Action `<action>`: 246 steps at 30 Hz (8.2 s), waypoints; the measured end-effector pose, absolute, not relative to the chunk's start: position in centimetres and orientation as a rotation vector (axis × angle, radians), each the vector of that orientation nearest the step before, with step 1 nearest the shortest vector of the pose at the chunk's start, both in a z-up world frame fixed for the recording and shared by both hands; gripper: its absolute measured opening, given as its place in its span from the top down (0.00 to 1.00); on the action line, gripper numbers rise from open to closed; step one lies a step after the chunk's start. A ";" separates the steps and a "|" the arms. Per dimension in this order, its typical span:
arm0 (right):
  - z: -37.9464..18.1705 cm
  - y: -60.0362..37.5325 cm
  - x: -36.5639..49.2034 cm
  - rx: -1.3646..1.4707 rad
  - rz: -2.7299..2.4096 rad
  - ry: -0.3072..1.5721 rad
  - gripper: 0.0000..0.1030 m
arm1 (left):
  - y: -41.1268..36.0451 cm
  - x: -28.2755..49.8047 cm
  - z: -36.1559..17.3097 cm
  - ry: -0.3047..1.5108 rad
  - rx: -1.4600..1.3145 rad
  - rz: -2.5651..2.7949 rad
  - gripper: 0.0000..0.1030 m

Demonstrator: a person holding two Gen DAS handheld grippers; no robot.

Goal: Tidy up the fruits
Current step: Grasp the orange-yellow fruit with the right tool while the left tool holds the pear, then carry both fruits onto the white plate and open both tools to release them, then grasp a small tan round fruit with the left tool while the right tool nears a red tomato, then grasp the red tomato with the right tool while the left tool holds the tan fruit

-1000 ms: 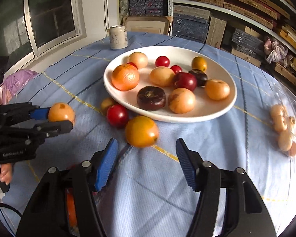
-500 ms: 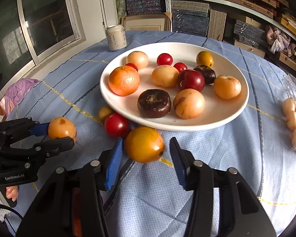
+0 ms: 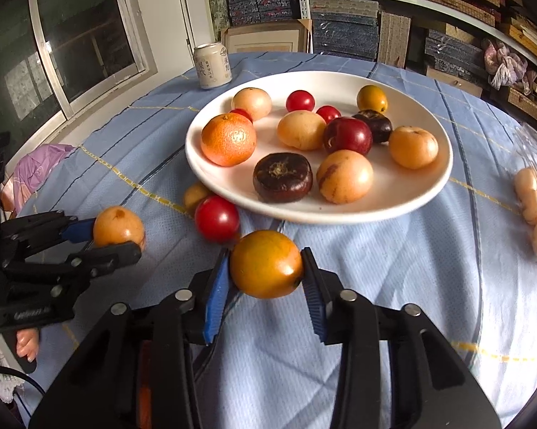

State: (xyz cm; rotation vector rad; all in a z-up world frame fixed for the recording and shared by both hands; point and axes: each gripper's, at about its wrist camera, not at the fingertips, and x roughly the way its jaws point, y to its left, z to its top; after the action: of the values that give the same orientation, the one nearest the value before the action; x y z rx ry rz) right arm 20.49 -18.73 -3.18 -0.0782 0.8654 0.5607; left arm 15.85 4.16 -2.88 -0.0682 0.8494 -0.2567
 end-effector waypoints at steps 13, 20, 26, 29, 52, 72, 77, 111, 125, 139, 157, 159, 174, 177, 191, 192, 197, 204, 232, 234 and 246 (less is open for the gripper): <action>1.4 -23.7 15.1 0.050 0.541 0.733 0.63 | 4.5 15.6 0.7 0.774 -0.107 -0.252 0.60; 5.2 -24.4 18.5 0.065 0.514 0.668 0.63 | 2.9 20.0 5.1 0.730 -0.047 -0.228 0.60; 4.1 -24.0 21.7 0.102 0.535 0.698 0.63 | 2.3 21.3 5.0 0.749 -0.010 -0.238 0.61; 3.5 -24.1 22.1 0.088 0.546 0.709 0.63 | 3.6 18.8 3.8 0.743 0.063 -0.182 0.59; 3.2 -24.2 22.1 0.126 0.585 0.726 0.63 | 4.1 16.8 -2.9 0.858 0.009 -0.217 0.57; 3.3 -25.1 22.3 0.127 0.554 0.715 0.63 | 4.5 18.0 0.6 0.783 -0.040 -0.222 0.58; 3.9 -26.9 22.4 0.114 0.482 0.686 0.63 | 3.0 22.2 4.6 0.718 -0.033 -0.217 0.58; 6.7 -25.5 22.0 0.081 0.540 0.584 0.24 | 2.3 25.3 5.0 0.719 -0.035 -0.156 0.29; 1.7 -28.4 14.2 0.211 0.477 0.648 0.08 | 4.1 16.0 1.1 0.755 -0.037 -0.108 0.14; 0.8 -30.4 15.5 0.287 0.426 0.683 0.06 | 0.0 17.5 -1.3 0.722 0.167 -0.142 0.14; -0.1 -29.4 15.9 0.272 0.437 0.729 0.05 | 0.7 20.6 -1.9 0.778 0.155 -0.106 0.14; -0.2 -29.3 15.9 0.271 0.438 0.733 0.05 | 1.4 21.0 -2.1 0.798 0.126 -0.104 0.14; -0.8 -28.6 16.0 0.259 0.446 0.748 0.04 | -1.4 21.5 -2.7 0.815 0.186 -0.206 0.16; -0.8 -28.5 16.0 0.253 0.454 0.750 0.04 | -0.9 22.2 -2.9 0.837 0.149 -0.225 0.46; -0.5 -27.8 15.6 0.214 0.470 0.747 0.05 | -1.8 21.5 -2.9 0.838 0.169 -0.299 0.70; -0.5 -27.8 15.6 0.213 0.470 0.747 0.04 | -1.9 21.5 -3.0 0.839 0.172 -0.302 0.72; -0.3 -27.5 15.4 0.195 0.491 0.752 0.05 | -1.8 21.3 -3.1 0.843 0.171 -0.306 0.74; 1.2 -26.1 13.5 0.078 0.566 0.711 0.17 | -0.1 19.3 -2.5 0.811 0.129 -0.262 0.74; -2.6 -23.7 10.2 -0.191 0.589 0.825 0.47 | 5.7 15.7 -1.1 0.756 -0.046 -0.253 0.74; -2.7 -24.1 9.4 -0.187 0.581 0.821 0.47 | 5.7 15.7 -1.2 0.758 -0.044 -0.256 0.74; -3.3 -24.9 8.6 -0.143 0.572 0.850 0.54 | 4.4 15.5 -1.8 0.773 -0.019 -0.272 0.74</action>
State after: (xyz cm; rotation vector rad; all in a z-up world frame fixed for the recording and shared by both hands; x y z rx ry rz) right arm 8.64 -24.87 -3.28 -0.1430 0.8501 0.5720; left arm 15.49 4.43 -1.77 -0.0188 0.7730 -0.2723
